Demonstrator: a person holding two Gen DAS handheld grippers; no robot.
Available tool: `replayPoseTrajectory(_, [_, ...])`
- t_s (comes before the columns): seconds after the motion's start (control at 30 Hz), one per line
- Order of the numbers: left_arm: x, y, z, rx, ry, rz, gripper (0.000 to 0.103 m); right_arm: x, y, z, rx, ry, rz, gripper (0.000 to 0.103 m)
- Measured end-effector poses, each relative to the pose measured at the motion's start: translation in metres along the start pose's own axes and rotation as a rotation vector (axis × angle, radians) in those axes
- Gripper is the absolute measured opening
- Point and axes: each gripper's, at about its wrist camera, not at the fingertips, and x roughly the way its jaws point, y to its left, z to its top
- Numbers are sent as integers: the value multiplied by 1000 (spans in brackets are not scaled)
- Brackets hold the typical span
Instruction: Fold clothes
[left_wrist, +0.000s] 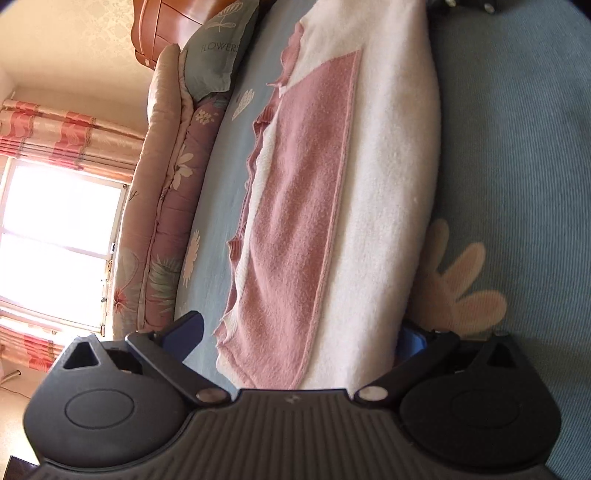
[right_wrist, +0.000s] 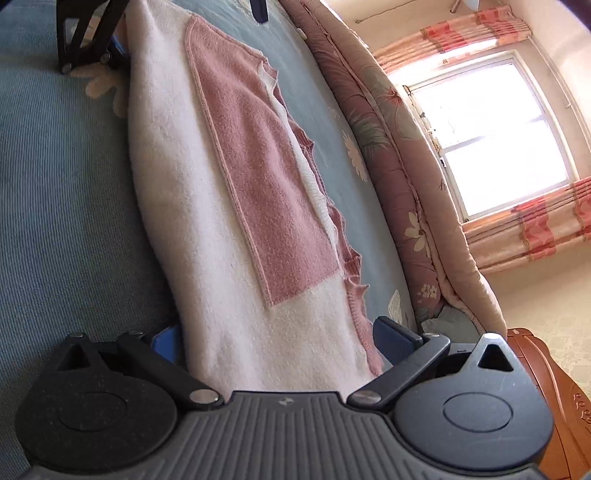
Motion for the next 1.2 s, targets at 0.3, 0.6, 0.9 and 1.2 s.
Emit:
replayPoseTrajectory(0.3, [26,9,38,-52,-8,17,102,28,-10,2,-5,64,-47,103])
replayPoseTrajectory(0.6, [30,20,3,-115,12,-9,103,29,-17,-27,-1,68,-50,103])
replayPoseTrajectory(0.9, [41,8,23,31,7,-32,91,40,-9,-6,-96,111,-49,103])
replayPoseTrajectory(1.2, [30,-37,19,48,-31,4,5,40,-11,-13,17,106,-81,103])
